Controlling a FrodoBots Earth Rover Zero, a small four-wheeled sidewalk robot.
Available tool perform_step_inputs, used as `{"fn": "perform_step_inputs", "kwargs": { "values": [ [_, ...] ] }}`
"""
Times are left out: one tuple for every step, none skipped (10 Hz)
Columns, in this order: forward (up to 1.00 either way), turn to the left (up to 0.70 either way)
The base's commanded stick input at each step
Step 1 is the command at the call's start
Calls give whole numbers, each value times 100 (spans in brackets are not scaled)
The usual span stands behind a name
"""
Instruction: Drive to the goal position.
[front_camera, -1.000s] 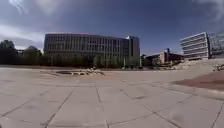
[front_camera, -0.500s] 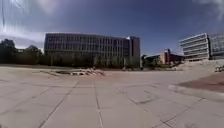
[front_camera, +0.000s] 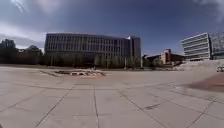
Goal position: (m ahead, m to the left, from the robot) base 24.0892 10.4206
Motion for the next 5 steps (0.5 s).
{"fn": "perform_step_inputs", "kwargs": {
  "values": [
    [50,0],
    [50,0],
    [50,0],
    [50,0],
    [50,0]
  ]
}}
